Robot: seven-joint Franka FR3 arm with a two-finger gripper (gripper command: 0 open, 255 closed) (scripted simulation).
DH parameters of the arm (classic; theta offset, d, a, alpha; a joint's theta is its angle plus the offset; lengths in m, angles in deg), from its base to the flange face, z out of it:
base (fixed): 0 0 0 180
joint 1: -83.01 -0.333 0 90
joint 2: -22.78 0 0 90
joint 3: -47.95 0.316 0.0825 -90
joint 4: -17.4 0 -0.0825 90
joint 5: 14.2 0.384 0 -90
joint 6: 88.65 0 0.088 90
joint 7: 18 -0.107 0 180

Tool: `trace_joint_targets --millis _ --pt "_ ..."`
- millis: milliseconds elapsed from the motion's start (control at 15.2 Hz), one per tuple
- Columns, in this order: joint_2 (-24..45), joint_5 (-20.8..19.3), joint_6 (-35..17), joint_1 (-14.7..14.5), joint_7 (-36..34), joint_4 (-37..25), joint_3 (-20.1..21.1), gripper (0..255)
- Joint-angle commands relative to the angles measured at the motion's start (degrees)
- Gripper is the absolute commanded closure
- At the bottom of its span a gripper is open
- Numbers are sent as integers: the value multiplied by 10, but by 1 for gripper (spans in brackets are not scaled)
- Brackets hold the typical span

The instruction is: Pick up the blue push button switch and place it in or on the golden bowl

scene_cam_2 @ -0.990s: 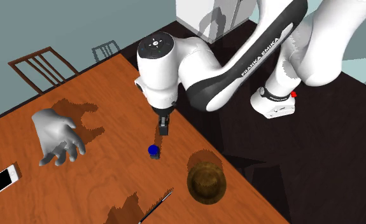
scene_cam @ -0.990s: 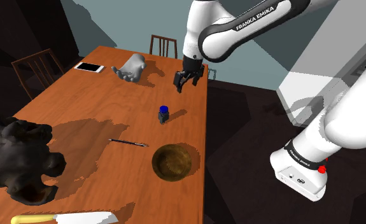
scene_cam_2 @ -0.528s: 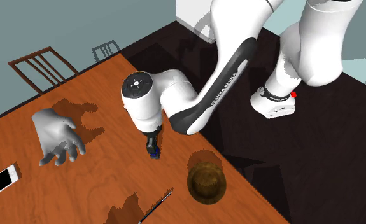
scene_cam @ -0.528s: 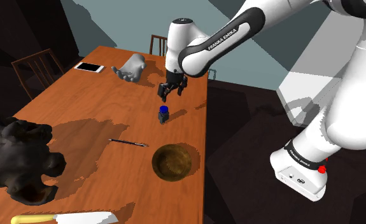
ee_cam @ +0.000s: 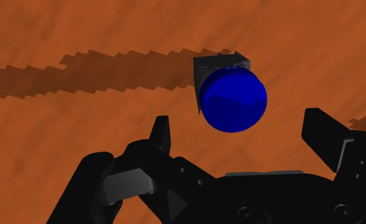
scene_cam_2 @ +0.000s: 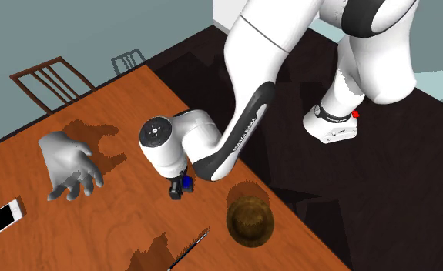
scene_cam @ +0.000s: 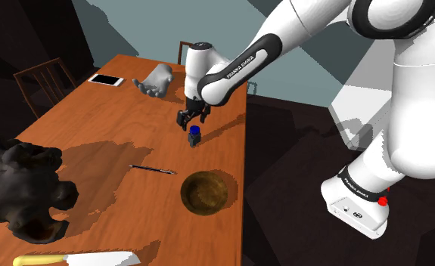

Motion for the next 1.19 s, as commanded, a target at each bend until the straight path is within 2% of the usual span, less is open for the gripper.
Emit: trace_joint_targets --millis 0,198,726,792,1122 --pt "15 -4 -10 -3 -2 -6 -4 0" --pt "38 -11 -27 -8 -7 -12 -10 0" --pt "38 -11 -27 -8 -7 -12 -10 0" --pt "38 -11 -27 -8 -7 -12 -10 255" --pt "39 -11 -27 -8 -6 -11 -10 255"
